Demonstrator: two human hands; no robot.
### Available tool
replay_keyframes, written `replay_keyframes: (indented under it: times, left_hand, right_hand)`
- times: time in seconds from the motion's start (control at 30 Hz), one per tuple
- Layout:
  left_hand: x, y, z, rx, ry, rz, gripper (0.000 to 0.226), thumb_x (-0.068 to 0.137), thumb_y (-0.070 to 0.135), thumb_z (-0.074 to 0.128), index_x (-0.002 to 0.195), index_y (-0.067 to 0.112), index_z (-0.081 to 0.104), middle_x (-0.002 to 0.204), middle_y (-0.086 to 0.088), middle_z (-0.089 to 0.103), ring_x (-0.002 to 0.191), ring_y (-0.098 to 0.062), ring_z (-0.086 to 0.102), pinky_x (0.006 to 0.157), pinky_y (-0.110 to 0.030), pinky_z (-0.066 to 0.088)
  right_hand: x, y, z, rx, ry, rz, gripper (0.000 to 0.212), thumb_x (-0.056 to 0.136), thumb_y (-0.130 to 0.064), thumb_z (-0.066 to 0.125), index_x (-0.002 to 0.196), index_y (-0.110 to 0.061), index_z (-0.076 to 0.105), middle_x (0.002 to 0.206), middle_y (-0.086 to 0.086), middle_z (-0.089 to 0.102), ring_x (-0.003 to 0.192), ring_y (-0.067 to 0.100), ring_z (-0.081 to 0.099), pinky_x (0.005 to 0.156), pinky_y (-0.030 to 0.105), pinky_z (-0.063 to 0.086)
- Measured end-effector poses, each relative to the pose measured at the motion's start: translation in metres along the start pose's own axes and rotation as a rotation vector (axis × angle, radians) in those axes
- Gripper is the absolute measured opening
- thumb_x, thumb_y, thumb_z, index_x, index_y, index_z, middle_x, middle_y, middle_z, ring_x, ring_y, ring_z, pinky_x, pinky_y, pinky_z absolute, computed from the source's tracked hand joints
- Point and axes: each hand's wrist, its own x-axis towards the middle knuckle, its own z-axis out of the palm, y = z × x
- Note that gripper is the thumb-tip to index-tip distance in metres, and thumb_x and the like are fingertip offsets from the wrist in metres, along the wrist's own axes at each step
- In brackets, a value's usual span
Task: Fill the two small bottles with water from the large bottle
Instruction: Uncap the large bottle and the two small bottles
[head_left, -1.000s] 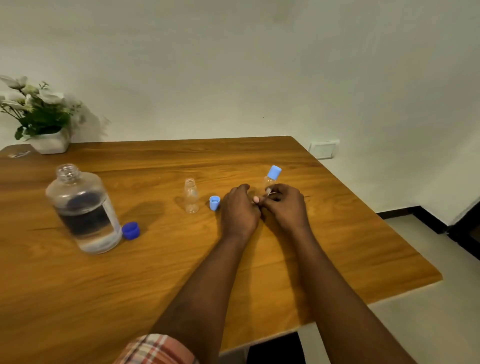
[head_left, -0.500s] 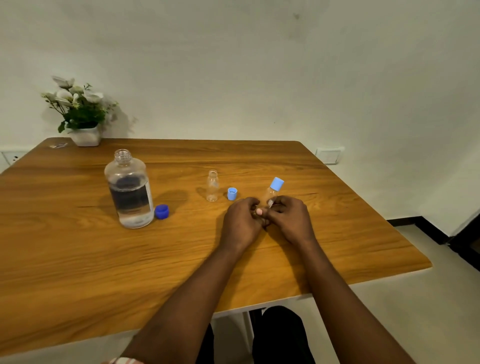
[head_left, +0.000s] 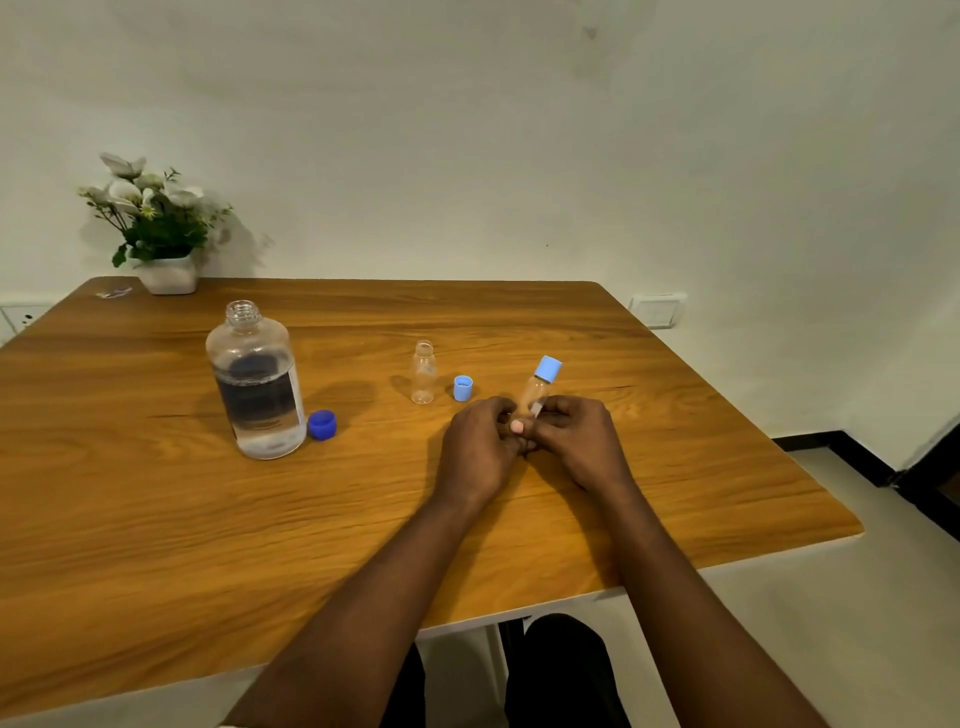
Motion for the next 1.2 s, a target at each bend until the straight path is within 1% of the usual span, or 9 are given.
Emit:
replay_keyframes:
  times: [0.2,0.33,0.4,0.47,0.57,0.77,0.93,1.03,1.2]
  left_hand:
    - [0.005,-0.004,0.000,0.015,0.021,0.009,0.036,0.086,0.009,0.067,0.122,0.009,0.063,0.113,-0.007,0.069,0.105,-0.021,0.064,0.087,-0.029,0.049]
    - [0.010,-0.009,-0.004,0.009,0.004,0.007,0.041,0.083,0.012,0.072,0.123,0.012,0.063,0.112,-0.003,0.069,0.105,-0.017,0.063,0.085,-0.021,0.044]
    - [0.013,-0.012,-0.008,0.024,0.000,0.013,0.041,0.082,0.013,0.073,0.122,0.012,0.064,0.112,-0.002,0.069,0.105,-0.015,0.062,0.084,-0.018,0.040]
    - [0.015,-0.016,-0.014,0.049,-0.001,0.040,0.041,0.082,0.012,0.073,0.122,0.013,0.064,0.113,-0.002,0.068,0.106,-0.016,0.061,0.086,-0.020,0.040]
    - [0.017,-0.022,-0.025,0.083,-0.018,0.094,0.041,0.082,0.010,0.073,0.123,0.013,0.064,0.113,-0.002,0.066,0.106,-0.015,0.060,0.089,-0.023,0.042]
    - [0.015,-0.024,-0.034,0.094,-0.027,0.186,0.037,0.077,0.006,0.077,0.112,0.016,0.068,0.107,0.003,0.069,0.100,-0.014,0.063,0.088,-0.030,0.049]
    - [0.015,-0.024,-0.033,0.085,-0.023,0.204,0.036,0.079,0.007,0.075,0.113,0.017,0.069,0.110,0.004,0.069,0.101,-0.012,0.063,0.090,-0.028,0.048]
    - [0.015,-0.023,-0.031,0.119,-0.053,0.223,0.034,0.083,0.008,0.072,0.116,0.015,0.068,0.110,0.000,0.070,0.101,-0.014,0.063,0.089,-0.029,0.048]
    - [0.015,-0.022,-0.029,0.191,-0.124,0.221,0.032,0.090,0.011,0.064,0.122,0.014,0.065,0.108,-0.003,0.069,0.099,-0.017,0.064,0.086,-0.032,0.049]
  right_hand:
    - [0.002,0.001,-0.004,0.022,-0.018,0.000,0.021,0.077,-0.023,0.080,0.095,-0.012,0.076,0.090,0.001,0.077,0.087,0.013,0.073,0.084,0.033,0.057]
    - [0.004,0.000,-0.012,0.168,0.105,0.029,0.022,0.086,-0.024,0.071,0.097,-0.006,0.074,0.087,0.006,0.077,0.084,0.011,0.073,0.075,0.021,0.054]
    - [0.005,0.001,-0.017,0.169,0.174,0.016,0.025,0.091,-0.031,0.064,0.095,-0.008,0.075,0.085,0.005,0.077,0.084,0.009,0.072,0.072,0.016,0.053]
    - [0.007,0.003,-0.021,0.165,0.241,0.034,0.024,0.091,-0.036,0.062,0.090,-0.015,0.074,0.086,0.004,0.076,0.081,0.010,0.071,0.070,0.019,0.054]
    - [0.010,0.000,-0.025,0.213,0.263,0.082,0.022,0.092,-0.036,0.060,0.088,-0.017,0.071,0.084,0.012,0.073,0.066,0.015,0.064,0.056,0.022,0.050]
    - [0.013,-0.002,-0.029,-0.001,0.060,0.064,0.034,0.095,-0.036,0.058,0.089,-0.006,0.073,0.064,0.006,0.067,0.052,0.009,0.056,0.047,0.017,0.040]
    - [0.016,0.004,-0.034,-0.028,-0.008,0.055,0.026,0.093,-0.031,0.061,0.083,-0.010,0.074,0.066,0.013,0.068,0.055,0.011,0.057,0.049,0.022,0.041]
    - [0.015,0.005,-0.035,0.000,0.004,0.048,0.019,0.092,-0.024,0.064,0.089,-0.008,0.075,0.067,0.007,0.069,0.055,0.009,0.059,0.051,0.023,0.046]
    - [0.014,0.010,-0.038,0.073,-0.027,0.065,0.017,0.087,-0.009,0.068,0.104,-0.008,0.072,0.094,0.013,0.073,0.077,0.021,0.067,0.069,0.029,0.058]
